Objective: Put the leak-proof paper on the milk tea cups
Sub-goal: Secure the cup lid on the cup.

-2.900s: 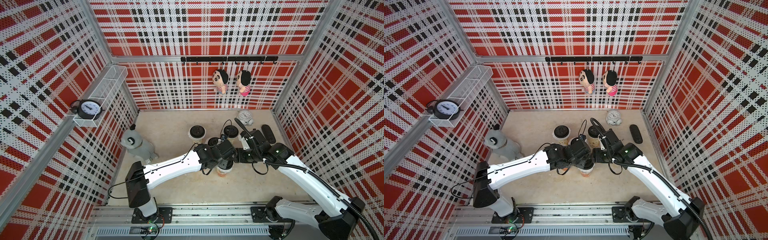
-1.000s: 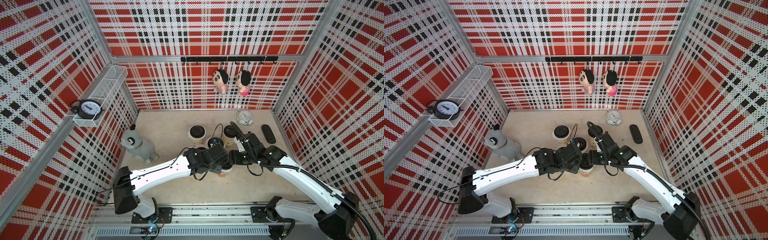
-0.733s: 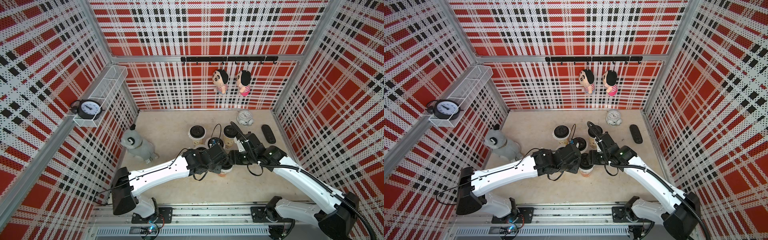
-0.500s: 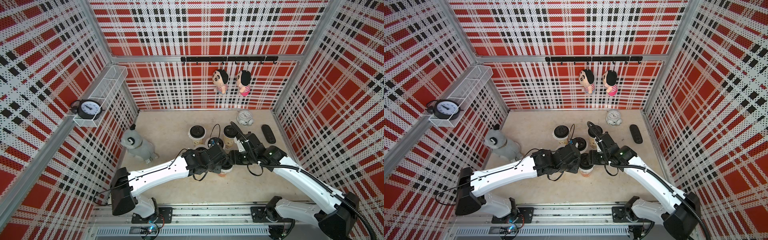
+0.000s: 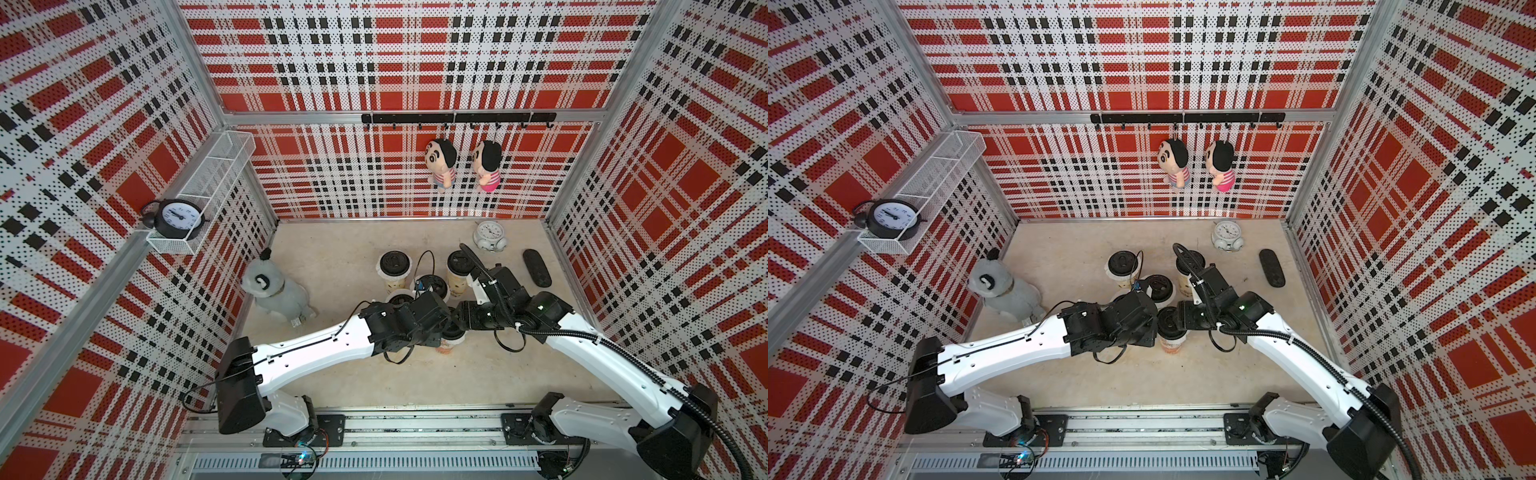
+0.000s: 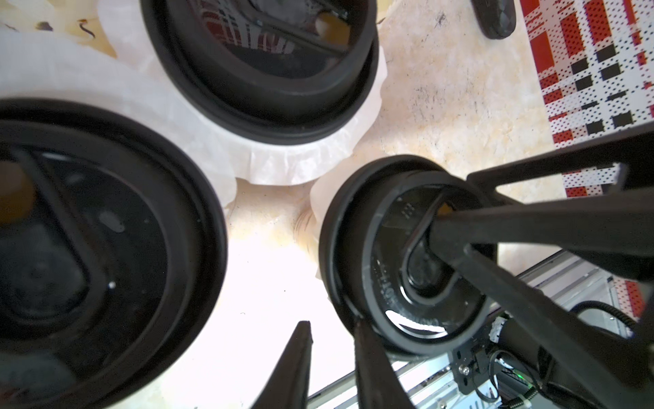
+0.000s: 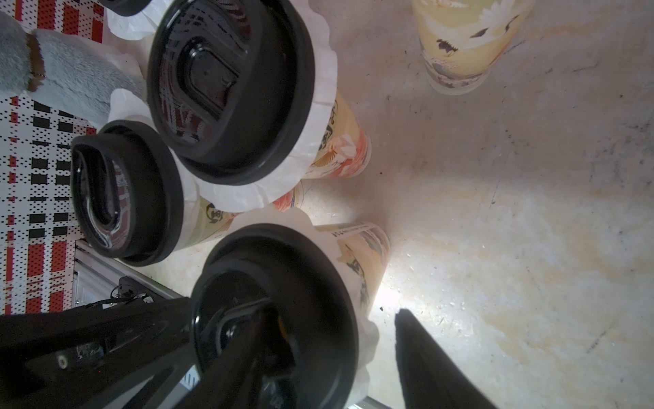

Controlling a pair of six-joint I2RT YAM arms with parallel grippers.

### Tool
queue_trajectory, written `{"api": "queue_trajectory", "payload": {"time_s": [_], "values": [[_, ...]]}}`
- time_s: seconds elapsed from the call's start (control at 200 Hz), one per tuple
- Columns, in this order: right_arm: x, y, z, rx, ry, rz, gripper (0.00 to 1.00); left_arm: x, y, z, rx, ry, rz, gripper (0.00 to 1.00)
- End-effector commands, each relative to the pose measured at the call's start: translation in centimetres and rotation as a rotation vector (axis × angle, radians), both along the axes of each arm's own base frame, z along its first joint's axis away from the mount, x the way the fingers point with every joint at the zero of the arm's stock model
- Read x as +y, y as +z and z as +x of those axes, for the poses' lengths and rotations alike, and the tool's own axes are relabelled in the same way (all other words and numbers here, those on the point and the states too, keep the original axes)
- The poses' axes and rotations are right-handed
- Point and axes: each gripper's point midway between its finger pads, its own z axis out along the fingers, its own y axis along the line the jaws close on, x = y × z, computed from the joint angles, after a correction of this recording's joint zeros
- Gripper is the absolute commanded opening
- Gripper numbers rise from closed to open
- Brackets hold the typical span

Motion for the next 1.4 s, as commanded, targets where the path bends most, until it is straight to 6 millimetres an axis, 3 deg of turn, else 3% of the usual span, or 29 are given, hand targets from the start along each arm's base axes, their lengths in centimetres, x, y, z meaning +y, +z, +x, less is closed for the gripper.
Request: {"api": "queue_trajectory", "payload": {"time_s": [0.0,0.256,0.481,0.651,1.087,1.232,1.393], "values": [[-2.2,-4.5,-3.1,0.149,0.023,-0.144,0.6,4.7,-8.6,-3.2,0.192,-0.005,0.283,0.26],[-2.5,-5.2,-3.6,0.162,0.015,-0.146,0.6,5.9,-9.9,-4.2,0.213,0.009,0.294,0.26],[-2.8,-5.3,-3.9,0.164,0.007,-0.15,0.6,5.6,-8.9,-3.8,0.184,0.01,0.27,0.26],[-2.9,-5.3,-3.9,0.164,0.0,-0.151,0.6,4.0,-5.8,-2.2,0.116,-0.003,0.236,0.28],[-3.1,-5.2,-3.9,0.167,-0.019,-0.158,0.6,0.4,5.2,2.7,-0.1,-0.025,0.093,0.31],[-2.9,-4.2,-3.4,0.15,-0.024,-0.153,0.6,0.5,8.6,3.6,-0.167,-0.02,0.049,0.32],[-2.6,-2.1,-2.3,0.104,-0.034,-0.146,0.61,1.9,10.1,4.8,-0.202,0.009,0.034,0.32]]}}
